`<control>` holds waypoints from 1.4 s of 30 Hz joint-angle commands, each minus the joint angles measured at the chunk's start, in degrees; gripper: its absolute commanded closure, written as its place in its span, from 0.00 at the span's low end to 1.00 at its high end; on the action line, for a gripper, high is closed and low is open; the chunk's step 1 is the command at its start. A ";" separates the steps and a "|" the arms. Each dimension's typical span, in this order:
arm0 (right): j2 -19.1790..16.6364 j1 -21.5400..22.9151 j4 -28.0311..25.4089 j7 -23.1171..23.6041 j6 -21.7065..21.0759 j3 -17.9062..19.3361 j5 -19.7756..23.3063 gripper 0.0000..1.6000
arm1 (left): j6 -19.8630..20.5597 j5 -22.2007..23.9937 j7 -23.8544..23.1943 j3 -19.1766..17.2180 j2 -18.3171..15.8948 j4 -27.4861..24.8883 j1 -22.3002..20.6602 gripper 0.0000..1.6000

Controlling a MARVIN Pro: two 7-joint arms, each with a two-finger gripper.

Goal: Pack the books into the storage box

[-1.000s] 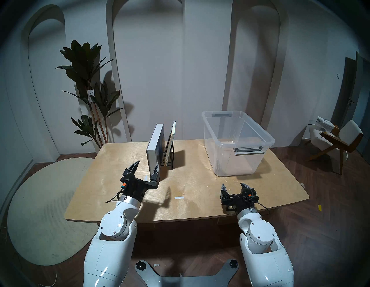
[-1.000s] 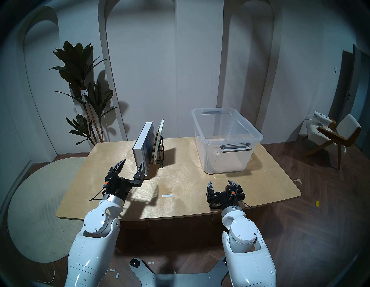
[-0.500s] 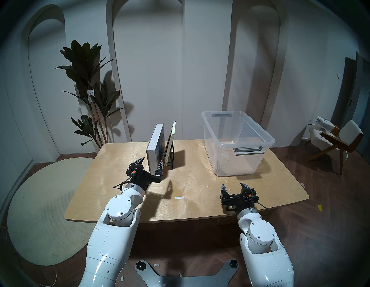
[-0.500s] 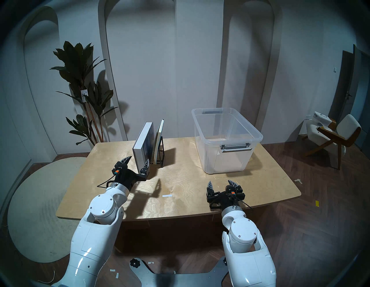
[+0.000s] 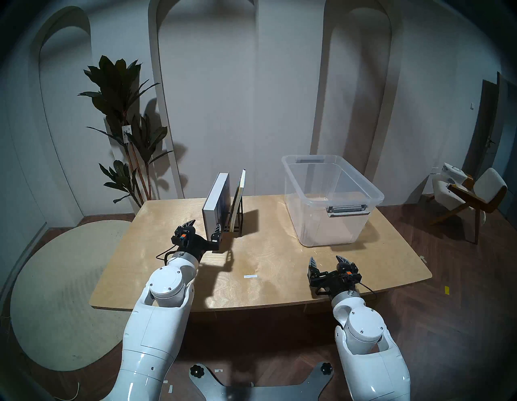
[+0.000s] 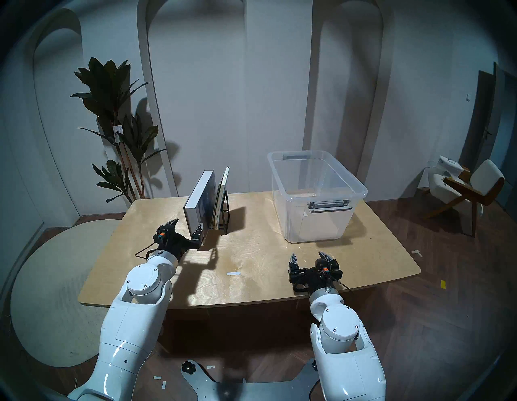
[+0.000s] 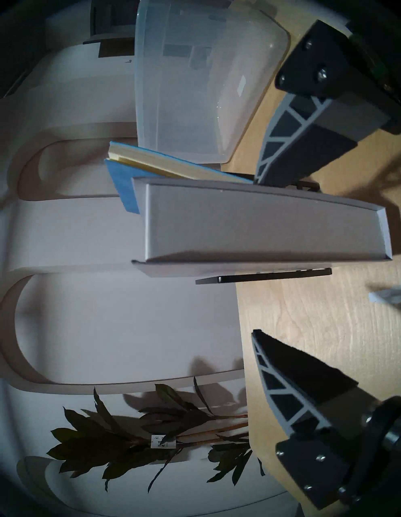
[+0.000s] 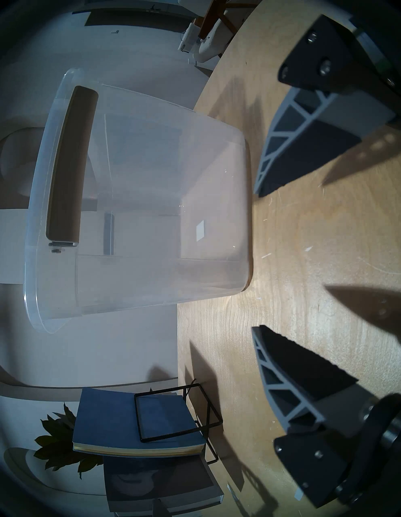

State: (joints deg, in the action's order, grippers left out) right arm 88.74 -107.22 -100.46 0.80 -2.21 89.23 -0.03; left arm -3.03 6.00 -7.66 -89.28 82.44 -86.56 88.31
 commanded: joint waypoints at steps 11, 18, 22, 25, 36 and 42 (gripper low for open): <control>0.03 0.19 -1.27 0.03 0.24 -0.01 0.03 0.00 | -5.32 1.16 -4.72 1.60 -0.65 6.76 -8.29 0.00; 0.04 0.21 -1.24 0.03 0.25 -0.01 0.03 0.00 | -5.44 -0.74 -4.06 2.01 -2.15 6.02 -8.88 1.00; 0.04 0.27 -1.14 0.03 0.27 -0.01 0.02 0.00 | -5.59 -3.26 -3.75 2.37 -3.82 2.51 -8.72 1.00; 0.04 0.32 -1.05 0.02 0.28 -0.02 0.01 0.00 | -5.81 -6.22 -3.04 2.67 -5.41 0.24 -9.47 1.00; 0.04 0.44 -0.81 0.02 0.31 -0.02 0.00 0.00 | -6.21 -15.62 -1.98 2.90 -10.19 -6.38 -14.86 1.00; 0.04 0.46 -0.79 0.02 0.32 -0.02 0.00 0.00 | -5.63 -21.46 -2.59 3.83 -12.69 -9.51 -17.41 1.00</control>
State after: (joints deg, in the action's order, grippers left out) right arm 88.75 -107.15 -100.08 0.80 -2.21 89.24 -0.07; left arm -8.43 -10.31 -9.85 -86.26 73.42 -90.92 76.66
